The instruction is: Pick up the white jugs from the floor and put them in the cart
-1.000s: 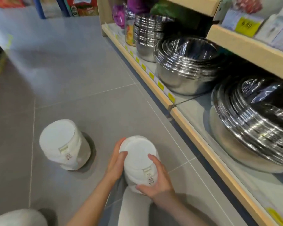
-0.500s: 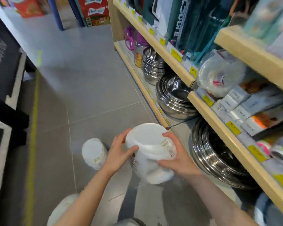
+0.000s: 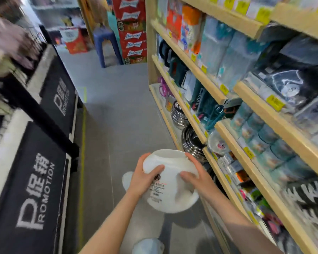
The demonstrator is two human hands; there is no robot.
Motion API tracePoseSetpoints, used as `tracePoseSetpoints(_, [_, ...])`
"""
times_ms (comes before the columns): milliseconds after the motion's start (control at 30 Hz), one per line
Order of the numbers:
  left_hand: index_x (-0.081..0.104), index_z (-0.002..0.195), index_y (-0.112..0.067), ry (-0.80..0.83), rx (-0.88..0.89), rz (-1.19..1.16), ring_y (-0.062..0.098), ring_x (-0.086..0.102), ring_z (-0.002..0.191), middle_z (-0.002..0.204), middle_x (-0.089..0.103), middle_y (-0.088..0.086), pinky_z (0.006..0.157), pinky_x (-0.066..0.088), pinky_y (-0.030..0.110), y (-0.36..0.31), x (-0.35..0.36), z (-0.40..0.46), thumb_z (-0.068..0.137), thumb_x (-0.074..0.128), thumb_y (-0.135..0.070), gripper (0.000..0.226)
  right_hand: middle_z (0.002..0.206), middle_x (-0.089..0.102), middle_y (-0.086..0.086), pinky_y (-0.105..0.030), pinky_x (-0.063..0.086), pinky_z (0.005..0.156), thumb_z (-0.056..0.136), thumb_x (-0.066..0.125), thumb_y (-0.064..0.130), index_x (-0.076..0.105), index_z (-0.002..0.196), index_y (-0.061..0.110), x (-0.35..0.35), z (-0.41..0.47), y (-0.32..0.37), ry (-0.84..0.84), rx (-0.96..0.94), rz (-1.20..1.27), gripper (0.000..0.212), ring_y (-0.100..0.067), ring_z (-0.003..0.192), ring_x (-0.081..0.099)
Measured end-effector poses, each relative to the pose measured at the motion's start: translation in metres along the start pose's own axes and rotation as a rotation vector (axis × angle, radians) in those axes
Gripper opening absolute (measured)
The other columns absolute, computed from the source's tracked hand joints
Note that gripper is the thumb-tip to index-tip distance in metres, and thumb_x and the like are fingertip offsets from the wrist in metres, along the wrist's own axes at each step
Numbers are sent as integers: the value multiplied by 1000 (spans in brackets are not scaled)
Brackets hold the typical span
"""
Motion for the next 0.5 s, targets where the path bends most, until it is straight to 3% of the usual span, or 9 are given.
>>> tracePoseSetpoints(67, [46, 114, -34, -43, -14, 23, -5, 60, 89, 109, 60, -13, 65, 46, 8, -19, -11, -27, 51, 74, -54, 72, 131, 48, 4, -45, 43, 103, 56, 67, 52, 42, 111, 63, 8, -19, 24, 36, 1, -16, 62, -14, 116, 52])
tracePoseSetpoints(133, [46, 115, -36, -106, -32, 46, -4, 57, 96, 108, 58, -19, 68, 43, 8, -34, -18, -56, 58, 75, -52, 67, 132, 46, 6, -43, 45, 101, 54, 68, 54, 42, 117, 55, 15, -35, 41, 69, 5, -26, 68, -14, 115, 51])
tracePoseSetpoints(300, [44, 110, -46, -320, -84, 51, 7, 57, 105, 104, 56, -29, 95, 45, 34, -31, -37, -121, 49, 65, -66, 67, 117, 47, 21, -25, 46, 77, 53, 69, 54, 42, 119, 50, 39, -62, 62, 252, -20, -70, 71, -2, 103, 51])
tracePoseSetpoints(500, [45, 112, -47, -625, -120, -48, 7, 56, 107, 108, 55, -28, 97, 46, 41, -2, -47, -207, 52, 70, -65, 68, 118, 50, 18, -3, 43, 68, 49, 68, 54, 44, 115, 50, 77, -91, 58, 552, -81, -169, 70, 8, 99, 52])
Point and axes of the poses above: each hand's wrist, its own z-axis towards the middle knuckle, its own x-axis out of the palm, y = z × x, the point moved 4 cm from there along z, towards the middle knuckle
